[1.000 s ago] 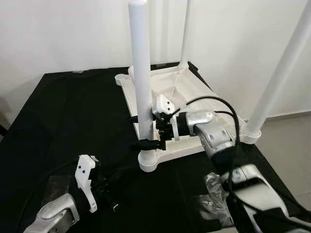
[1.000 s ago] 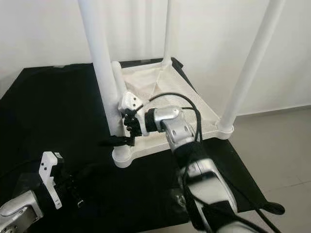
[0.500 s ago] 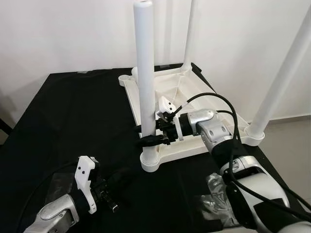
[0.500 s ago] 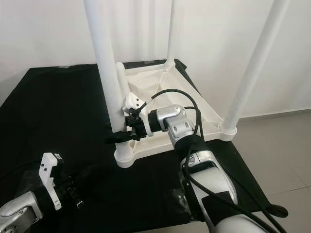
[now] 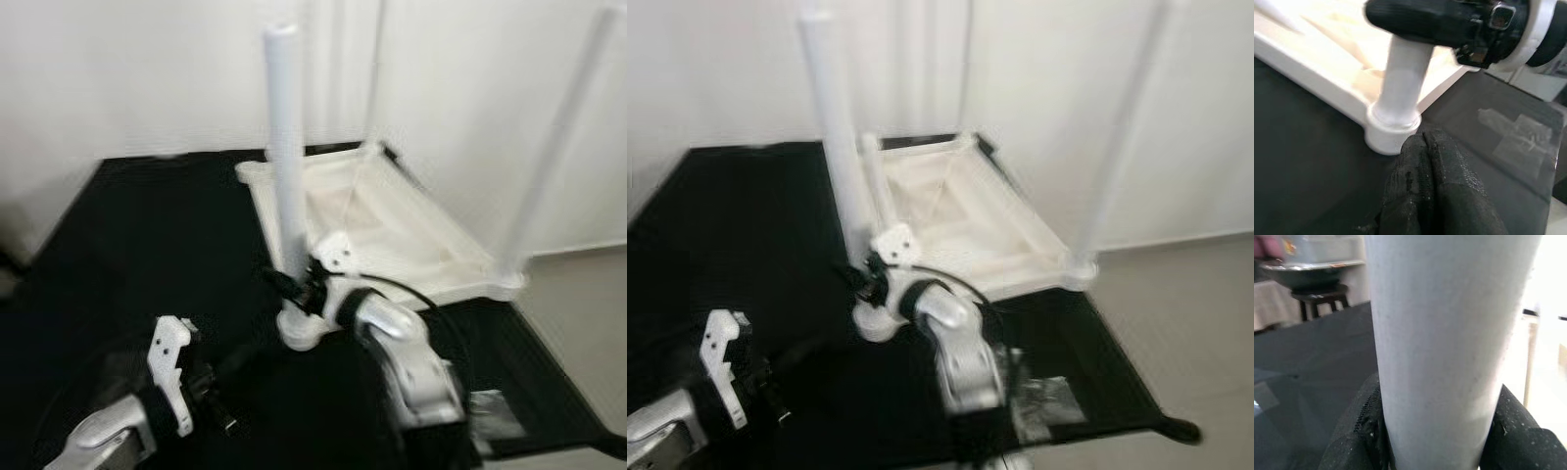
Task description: Building children table
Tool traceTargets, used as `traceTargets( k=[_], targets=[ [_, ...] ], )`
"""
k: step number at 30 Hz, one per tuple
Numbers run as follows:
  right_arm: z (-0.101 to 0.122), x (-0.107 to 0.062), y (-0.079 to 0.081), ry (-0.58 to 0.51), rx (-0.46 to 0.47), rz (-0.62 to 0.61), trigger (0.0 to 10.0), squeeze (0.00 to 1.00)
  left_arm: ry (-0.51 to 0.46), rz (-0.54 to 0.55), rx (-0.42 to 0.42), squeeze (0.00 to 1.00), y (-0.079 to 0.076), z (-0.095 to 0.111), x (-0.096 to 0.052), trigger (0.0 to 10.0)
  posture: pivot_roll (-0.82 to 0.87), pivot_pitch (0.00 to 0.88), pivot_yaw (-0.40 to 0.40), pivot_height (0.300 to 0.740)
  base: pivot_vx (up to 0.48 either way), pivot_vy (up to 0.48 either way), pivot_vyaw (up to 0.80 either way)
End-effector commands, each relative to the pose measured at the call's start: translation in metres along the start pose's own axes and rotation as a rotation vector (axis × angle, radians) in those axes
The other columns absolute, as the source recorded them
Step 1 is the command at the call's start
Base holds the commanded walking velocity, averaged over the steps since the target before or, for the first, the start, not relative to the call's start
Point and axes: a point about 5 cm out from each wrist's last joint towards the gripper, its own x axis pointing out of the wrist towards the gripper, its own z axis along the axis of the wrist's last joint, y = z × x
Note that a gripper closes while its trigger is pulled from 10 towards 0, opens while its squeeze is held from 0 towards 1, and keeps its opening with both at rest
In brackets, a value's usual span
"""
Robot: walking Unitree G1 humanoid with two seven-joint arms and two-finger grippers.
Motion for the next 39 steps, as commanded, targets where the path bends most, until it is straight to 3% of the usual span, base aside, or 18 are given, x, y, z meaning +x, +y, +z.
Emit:
traceTargets(
  k=[1, 5, 6, 8, 9, 14, 16, 17, 19, 20, 21, 23, 24, 27, 32, 33, 34, 39],
  targets=[
    [-0.028, -0.005, 0.001, 0.152, 0.007, -0.013, 0.0, 0.0, 0.013, -0.009, -0.004, 0.0, 0.002, 0.001, -0.002, 10.0, 0.0, 0.101, 0.021, 0.74, 0.0, 0.0, 0.0],
    [-0.026, 0.002, 0.004, 0.149, -0.022, 0.014, 0.0, 0.0, 0.01, 0.0, 0.001, 0.0, 0.002, 0.001, -0.001, 10.0, 0.0, 0.099, 0.02, 0.74, 0.0, 0.0, 0.0],
    [-0.025, 0.007, 0.004, 0.153, -0.027, 0.013, 10.0, 0.0, 0.003, 0.014, 0.005, 0.0, 0.003, 0.001, -0.001, 10.0, 0.01, 0.092, 0.018, 0.74, 0.0, 0.0, 0.0],
    [-0.024, 0.009, 0.004, 0.154, -0.03, 0.005, 10.0, 0.0, -0.002, 0.024, 0.008, 0.0, 0.003, 0.001, -0.001, 10.0, 0.01, 0.09, 0.018, 0.74, 0.0, 0.0, 0.0],
    [-0.02, 0.013, 0.003, 0.134, -0.006, 0.041, 10.0, 1.0, -0.002, 0.027, 0.008, 0.0, 0.003, 0.0, -0.001, 10.0, 0.01, 0.084, 0.019, 0.74, 0.0, 0.0, 0.0],
    [-0.013, 0.014, 0.004, 0.112, 0.024, 0.042, 10.0, 1.0, 0.0, 0.027, 0.008, 0.0, 0.004, 0.0, -0.001, 10.0, 0.01, 0.081, 0.019, 0.74, 0.0, 0.0, 0.0],
    [0.023, 0.02, 0.003, -0.077, 0.03, 0.287, 10.0, 1.0, 0.002, 0.024, 0.006, 0.0, 0.004, 0.0, 0.0, 10.0, 0.01, 0.07, 0.019, 0.74, 0.0, 0.0, 0.0],
    [0.023, 0.02, 0.003, -0.077, 0.03, 0.287, 10.0, 1.0, 0.002, 0.024, 0.006, 0.0, 0.004, 0.0, 0.0, 10.0, 0.01, 0.07, 0.019, 0.74, 0.0, 0.0, 0.0],
    [0.038, 0.018, -0.007, -0.142, -0.035, 0.506, 10.0, 0.96, 0.0, 0.026, 0.006, 0.0, 0.004, 0.0, 0.001, 10.0, 0.01, 0.07, 0.019, 0.74, 0.0, 0.0, 0.0],
    [0.038, 0.018, -0.007, -0.142, -0.035, 0.506, 10.0, 0.96, 0.0, 0.026, 0.006, 0.0, 0.004, 0.0, 0.001, 10.0, 0.01, 0.07, 0.019, 0.74, 0.0, 0.0, 0.0],
    [0.034, 0.019, -0.014, -0.103, -0.087, 0.563, 10.0, 0.7, -0.001, 0.027, 0.007, 0.0, 0.004, 0.0, 0.002, 10.0, 0.02, 0.065, 0.013, 0.74, 0.0, 0.0, 0.0],
    [0.034, 0.019, -0.014, -0.103, -0.087, 0.563, 10.0, 0.7, -0.001, 0.027, 0.007, 0.0, 0.004, 0.0, 0.002, 10.0, 0.02, 0.065, 0.013, 0.74, 0.0, 0.0, 0.0],
    [0.027, 0.022, -0.022, -0.041, -0.131, 0.604, 10.0, 0.04, -0.001, 0.028, 0.007, 0.0, 0.004, 0.0, 0.002, 10.0, 0.02, 0.061, 0.011, 0.74, 0.0, 0.0, 0.0],
    [0.016, 0.03, -0.04, 0.073, -0.156, 0.703, 10.0, 0.0, 0.0, 0.031, 0.008, 0.0, 0.004, -0.002, 0.002, 10.0, 0.03, 0.055, 0.009, 0.74, 0.0, 0.0, 0.0],
    [0.015, 0.037, -0.046, 0.089, -0.124, 0.697, 10.0, 0.0, 0.002, 0.031, 0.007, 0.0, 0.003, -0.003, 0.002, 10.0, 0.04, 0.05, 0.007, 0.74, 0.0, 0.0, 0.0],
    [0.015, 0.038, -0.047, 0.088, -0.115, 0.706, 0.5, 0.0, 0.003, 0.031, 0.008, 0.0, 0.003, -0.003, 0.003, 10.0, 0.04, 0.049, 0.006, 0.74, 0.0, 0.0, 0.0],
    [0.015, 0.039, -0.048, 0.083, -0.087, 0.718, 0.0, 0.0, 0.003, 0.031, 0.008, 0.0, 0.002, -0.003, 0.003, 10.0, 0.04, 0.05, 0.006, 0.74, 0.0, 0.0, 0.0],
    [0.011, 0.036, -0.049, 0.075, -0.04, 0.772, 0.0, 0.0, 0.003, 0.03, 0.007, 0.0, 0.001, -0.003, 0.003, 10.0, 0.04, 0.052, 0.006, 0.74, 0.0, 0.0, 0.0]
  ],
)
